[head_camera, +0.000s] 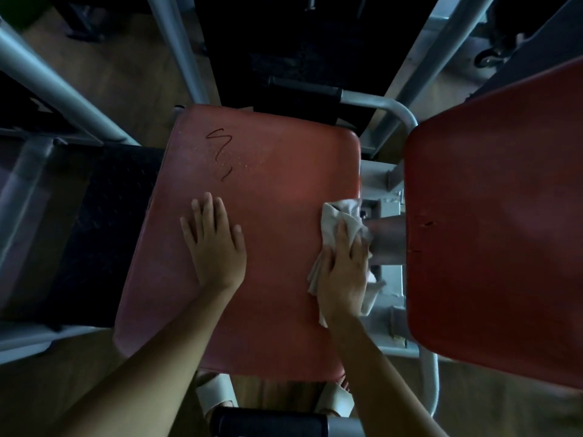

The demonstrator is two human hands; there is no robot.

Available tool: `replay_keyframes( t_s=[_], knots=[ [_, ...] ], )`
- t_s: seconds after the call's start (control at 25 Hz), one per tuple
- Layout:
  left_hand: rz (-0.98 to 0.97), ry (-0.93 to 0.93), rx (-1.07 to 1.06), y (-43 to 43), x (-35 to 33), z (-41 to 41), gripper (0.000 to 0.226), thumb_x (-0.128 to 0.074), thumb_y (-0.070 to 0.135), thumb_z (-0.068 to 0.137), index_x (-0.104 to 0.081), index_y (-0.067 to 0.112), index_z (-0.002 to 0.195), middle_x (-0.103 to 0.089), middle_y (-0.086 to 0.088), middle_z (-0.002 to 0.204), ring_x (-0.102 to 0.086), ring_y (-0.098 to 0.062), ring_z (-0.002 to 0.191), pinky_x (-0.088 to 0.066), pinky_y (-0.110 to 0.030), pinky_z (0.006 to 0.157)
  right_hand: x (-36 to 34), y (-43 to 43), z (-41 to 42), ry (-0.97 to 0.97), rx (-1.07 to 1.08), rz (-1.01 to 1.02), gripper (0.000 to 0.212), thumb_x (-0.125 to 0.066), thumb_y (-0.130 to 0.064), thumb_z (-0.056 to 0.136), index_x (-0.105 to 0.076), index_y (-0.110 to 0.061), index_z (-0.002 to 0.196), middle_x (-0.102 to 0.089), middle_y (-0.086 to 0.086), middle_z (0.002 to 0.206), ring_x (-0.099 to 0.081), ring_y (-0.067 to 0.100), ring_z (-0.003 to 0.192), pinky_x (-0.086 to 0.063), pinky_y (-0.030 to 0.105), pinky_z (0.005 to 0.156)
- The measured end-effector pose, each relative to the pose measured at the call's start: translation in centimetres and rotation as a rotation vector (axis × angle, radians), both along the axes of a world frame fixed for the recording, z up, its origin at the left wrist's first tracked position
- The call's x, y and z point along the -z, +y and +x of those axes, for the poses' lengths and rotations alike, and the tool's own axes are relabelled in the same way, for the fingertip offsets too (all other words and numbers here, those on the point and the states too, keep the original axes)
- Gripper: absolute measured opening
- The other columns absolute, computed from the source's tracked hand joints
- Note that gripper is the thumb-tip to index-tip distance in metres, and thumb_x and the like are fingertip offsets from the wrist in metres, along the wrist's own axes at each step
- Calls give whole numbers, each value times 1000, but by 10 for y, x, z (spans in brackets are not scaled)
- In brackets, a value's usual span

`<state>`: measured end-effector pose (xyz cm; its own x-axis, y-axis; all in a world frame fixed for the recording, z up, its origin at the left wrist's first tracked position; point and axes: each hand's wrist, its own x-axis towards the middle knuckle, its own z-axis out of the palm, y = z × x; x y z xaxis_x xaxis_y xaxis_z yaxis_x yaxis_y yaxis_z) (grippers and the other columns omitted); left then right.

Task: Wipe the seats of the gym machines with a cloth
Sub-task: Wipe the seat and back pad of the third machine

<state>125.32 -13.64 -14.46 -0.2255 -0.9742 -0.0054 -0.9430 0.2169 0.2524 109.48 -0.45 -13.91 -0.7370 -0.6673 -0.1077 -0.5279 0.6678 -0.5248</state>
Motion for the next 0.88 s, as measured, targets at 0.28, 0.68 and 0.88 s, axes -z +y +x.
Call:
replay_keyframes(
  t_s=[0.28,0.68,0.88],
  knots=[
    [53,206,438,5,8,-50,52,-35,20,104,-33,6,154,-25,-4,164,-14,-16,154,-19,-40,124,4,-35,-51,-131,-11,-292,56,-50,-19,103,-33,-27,156,-55,9,138,-63,16,107,-54,19,84],
    [60,12,434,5,7,-55,55,-19,25,106,-19,9,158,-11,-2,168,-3,-15,155,-14,-39,126,-1,11,-34,-338,115,-299,54,-49,-18,105,-31,-24,156,-58,11,143,-62,17,121,-45,4,91],
    [46,-28,440,5,9,-55,56,-20,25,105,-19,10,158,-9,-1,168,-2,-15,155,-14,-39,126,3,-32,-60,-331,168,-298,51,-42,-21,108,-29,-18,157,-61,8,138,-65,10,113,-54,17,89]
  ],
)
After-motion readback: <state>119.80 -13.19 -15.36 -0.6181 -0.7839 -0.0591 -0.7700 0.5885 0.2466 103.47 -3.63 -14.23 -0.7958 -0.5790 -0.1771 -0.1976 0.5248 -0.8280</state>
